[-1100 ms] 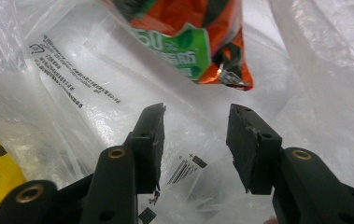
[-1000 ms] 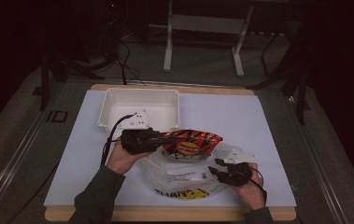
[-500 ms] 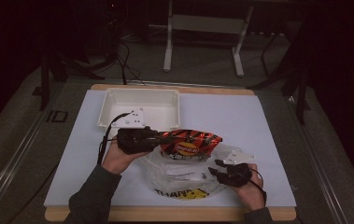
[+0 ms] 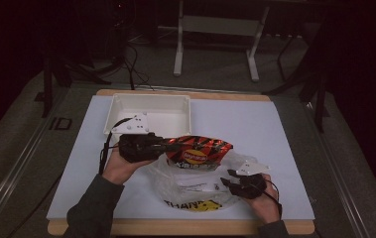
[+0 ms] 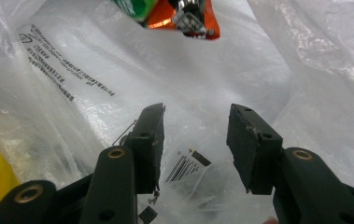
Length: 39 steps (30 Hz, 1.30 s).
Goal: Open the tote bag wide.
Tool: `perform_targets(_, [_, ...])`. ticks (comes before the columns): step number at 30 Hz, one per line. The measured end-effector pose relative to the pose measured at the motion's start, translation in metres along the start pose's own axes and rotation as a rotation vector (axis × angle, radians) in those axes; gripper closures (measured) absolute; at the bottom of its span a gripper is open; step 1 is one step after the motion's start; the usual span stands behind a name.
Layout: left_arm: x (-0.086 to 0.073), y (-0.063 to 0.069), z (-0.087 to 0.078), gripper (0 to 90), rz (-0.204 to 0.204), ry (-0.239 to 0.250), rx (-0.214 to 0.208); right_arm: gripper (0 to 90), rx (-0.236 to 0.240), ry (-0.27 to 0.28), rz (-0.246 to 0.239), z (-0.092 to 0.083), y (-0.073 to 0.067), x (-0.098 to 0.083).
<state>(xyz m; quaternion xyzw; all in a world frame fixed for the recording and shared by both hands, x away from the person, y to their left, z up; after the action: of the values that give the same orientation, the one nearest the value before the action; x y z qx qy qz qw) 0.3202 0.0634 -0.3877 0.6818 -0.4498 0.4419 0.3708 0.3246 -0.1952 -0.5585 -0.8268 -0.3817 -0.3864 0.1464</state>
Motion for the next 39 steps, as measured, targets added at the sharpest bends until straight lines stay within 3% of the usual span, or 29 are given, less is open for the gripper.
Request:
perform_targets(19, [0.005,-0.004,-0.007,82.6,-0.025,0.006,0.001,55.9,-0.013,0.0,0.006,0.0,0.005,-0.005])
perform_targets(39, [0.024,0.005,-0.019,82.3,-0.017,0.039,-0.001,55.4,-0.017,-0.012,0.009,0.002,0.006,-0.008])
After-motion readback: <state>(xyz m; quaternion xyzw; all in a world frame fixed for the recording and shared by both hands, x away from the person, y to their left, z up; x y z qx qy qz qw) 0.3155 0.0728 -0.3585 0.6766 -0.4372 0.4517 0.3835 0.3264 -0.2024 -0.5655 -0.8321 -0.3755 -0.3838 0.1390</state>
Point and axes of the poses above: each handheld gripper's, and its own axes: z roughly forward along the jaws, x roughly out of its top, y roughly to its right, the point moved 7 cm from there along z, roughly forward along the jaws, and after that the axes turned 1 degree about -x, right-handed, at the moved point
